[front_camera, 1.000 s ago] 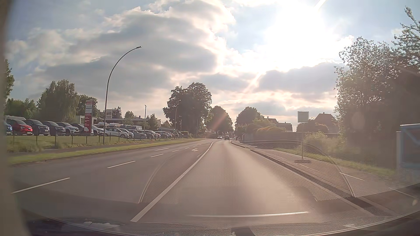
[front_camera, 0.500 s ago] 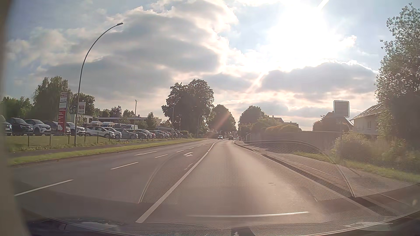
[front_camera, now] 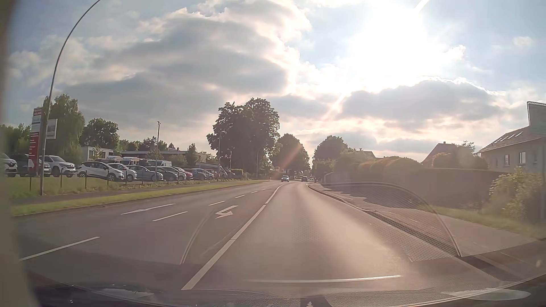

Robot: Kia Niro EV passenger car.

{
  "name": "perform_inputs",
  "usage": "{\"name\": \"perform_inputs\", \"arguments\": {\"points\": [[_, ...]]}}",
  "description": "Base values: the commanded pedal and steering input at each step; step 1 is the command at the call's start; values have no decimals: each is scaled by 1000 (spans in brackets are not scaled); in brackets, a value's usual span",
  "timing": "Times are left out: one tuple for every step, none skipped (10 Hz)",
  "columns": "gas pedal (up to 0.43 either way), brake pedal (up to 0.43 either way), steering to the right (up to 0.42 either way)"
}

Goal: Follow the waypoints while adhering to traffic rules and regulations

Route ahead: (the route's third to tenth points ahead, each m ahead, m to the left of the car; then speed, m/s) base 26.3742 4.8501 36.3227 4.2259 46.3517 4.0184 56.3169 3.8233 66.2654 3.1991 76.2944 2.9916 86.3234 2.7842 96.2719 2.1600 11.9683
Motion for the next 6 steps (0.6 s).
{"name": "perform_inputs", "arguments": {"points": [[0, 0, -1], [0, 0, -1], [0, 0, -1], [0, 0, -1], [0, 0, -1], [0, 0, -1]]}}
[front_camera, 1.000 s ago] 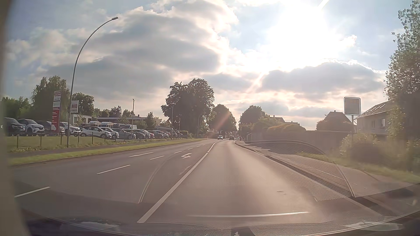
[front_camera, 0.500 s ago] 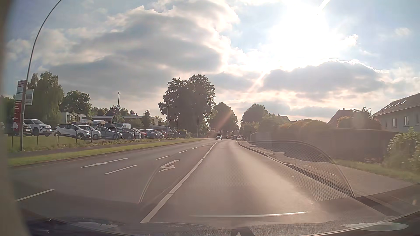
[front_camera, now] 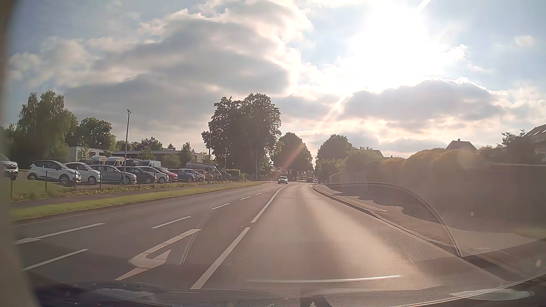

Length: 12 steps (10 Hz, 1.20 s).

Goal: Follow the waypoints while adhering to traffic rules and regulations

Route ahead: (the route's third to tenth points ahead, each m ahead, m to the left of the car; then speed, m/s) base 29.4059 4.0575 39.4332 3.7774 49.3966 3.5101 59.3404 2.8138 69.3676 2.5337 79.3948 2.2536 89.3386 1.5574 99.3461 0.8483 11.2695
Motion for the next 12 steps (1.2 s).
{"name": "perform_inputs", "arguments": {"points": [[0, 0, 0], [0, 0, 0], [0, 0, -1], [47, 0, -1], [209, 0, 0], [220, 0, 1], [228, 0, 4], [228, 0, 5], [240, 0, 5], [268, 0, 4], [268, 0, 4], [268, 0, 5]]}}
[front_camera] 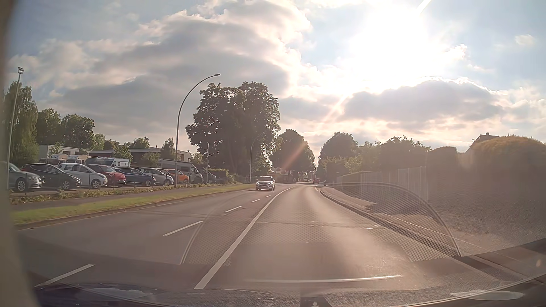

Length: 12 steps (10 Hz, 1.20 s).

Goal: Follow the waypoints while adhering to traffic rules and regulations

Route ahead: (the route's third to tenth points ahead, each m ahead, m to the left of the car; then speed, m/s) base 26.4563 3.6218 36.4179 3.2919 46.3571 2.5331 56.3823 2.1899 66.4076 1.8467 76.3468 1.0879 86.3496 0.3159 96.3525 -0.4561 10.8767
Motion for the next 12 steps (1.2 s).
{"name": "perform_inputs", "arguments": {"points": [[280, 0, 5], [280, 0, 5], [280, 0, 4], [280, 0, 5], [280, 0, 4], [280, 0, 5], [268, 0, 5], [268, 0, 4], [268, 0, 5], [260, 0, 5], [260, 0, 5], [260, 0, 5]]}}
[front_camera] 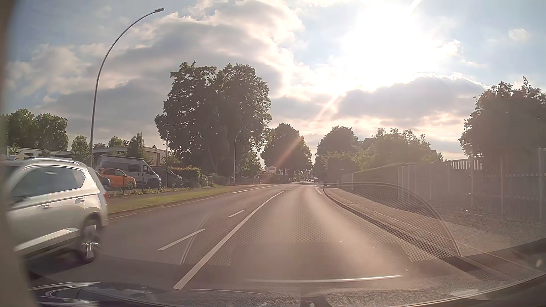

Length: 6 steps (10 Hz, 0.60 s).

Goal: Follow the waypoints while adhering to traffic rules and regulations

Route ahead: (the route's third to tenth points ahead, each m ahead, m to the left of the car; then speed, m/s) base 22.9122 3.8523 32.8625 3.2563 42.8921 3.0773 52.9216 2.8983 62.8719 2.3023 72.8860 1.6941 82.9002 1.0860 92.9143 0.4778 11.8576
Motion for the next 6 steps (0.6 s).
{"name": "perform_inputs", "arguments": {"points": [[260, 0, 4], [260, 0, 5], [260, 0, 6], [260, 0, 7], [260, 0, 7], [260, 0, 7]]}}
